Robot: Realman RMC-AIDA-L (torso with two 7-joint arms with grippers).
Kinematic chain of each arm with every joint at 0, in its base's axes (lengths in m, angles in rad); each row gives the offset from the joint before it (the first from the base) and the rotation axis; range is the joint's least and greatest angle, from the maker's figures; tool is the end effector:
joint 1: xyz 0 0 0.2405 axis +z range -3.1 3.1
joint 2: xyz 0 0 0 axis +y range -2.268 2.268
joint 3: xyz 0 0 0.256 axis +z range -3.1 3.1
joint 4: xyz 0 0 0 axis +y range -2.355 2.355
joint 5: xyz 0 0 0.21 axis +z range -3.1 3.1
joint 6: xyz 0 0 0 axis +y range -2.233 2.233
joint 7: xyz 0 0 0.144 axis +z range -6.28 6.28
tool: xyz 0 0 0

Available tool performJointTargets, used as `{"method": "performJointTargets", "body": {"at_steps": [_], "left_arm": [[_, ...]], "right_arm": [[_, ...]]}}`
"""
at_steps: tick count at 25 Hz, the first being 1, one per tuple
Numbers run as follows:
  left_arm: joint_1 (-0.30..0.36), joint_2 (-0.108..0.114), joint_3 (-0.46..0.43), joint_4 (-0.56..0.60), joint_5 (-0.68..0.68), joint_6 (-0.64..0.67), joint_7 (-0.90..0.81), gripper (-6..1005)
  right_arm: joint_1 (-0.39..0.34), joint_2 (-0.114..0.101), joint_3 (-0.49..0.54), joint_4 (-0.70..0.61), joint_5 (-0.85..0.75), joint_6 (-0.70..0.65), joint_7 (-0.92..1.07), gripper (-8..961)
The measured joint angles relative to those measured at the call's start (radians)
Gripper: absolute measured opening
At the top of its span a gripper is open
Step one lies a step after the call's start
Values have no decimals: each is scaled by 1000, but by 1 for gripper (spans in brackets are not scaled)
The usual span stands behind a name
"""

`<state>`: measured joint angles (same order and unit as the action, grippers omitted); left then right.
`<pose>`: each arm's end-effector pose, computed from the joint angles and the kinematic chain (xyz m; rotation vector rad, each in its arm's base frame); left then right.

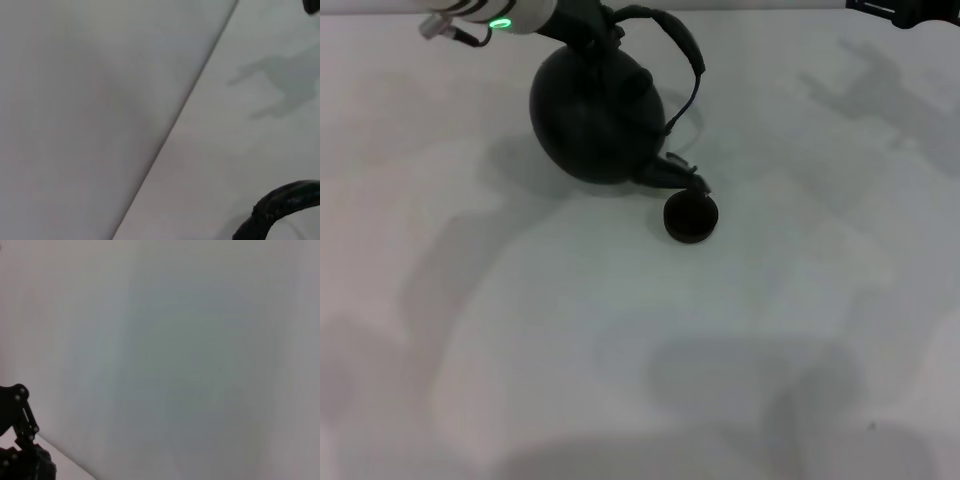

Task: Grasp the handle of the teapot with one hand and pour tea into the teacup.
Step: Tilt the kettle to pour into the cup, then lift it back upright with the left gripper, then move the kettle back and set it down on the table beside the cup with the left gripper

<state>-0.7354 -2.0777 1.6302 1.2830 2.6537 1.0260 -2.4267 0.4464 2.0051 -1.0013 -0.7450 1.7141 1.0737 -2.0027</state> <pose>-0.1003 0.4119 -0.0366 -2.4965 -0.1500 0.2899 0.2657 0.3909 0.0549 -2.2281 0.3394 0.6285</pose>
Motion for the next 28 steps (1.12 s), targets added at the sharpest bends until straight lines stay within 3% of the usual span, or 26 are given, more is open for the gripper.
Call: {"method": "performJointTargets", "body": {"at_steps": [6,15,20,28], "left_arm": [[72,1,-86,16,-127,-33,26,131],[266,2,-241,94,-366,-70,240,131],[381,4,-333,67,-652,-75,501,131],[496,7,-454,-117,-1076,15,925,131]], "right_arm": [[1,-2,3,3,0,0,7,860],[5,-2,3,8,-5,3,26,860],[3,-2,2,8,-6,9,27,860],[-7,-6,-3,7,-10,14,49,860]]}}
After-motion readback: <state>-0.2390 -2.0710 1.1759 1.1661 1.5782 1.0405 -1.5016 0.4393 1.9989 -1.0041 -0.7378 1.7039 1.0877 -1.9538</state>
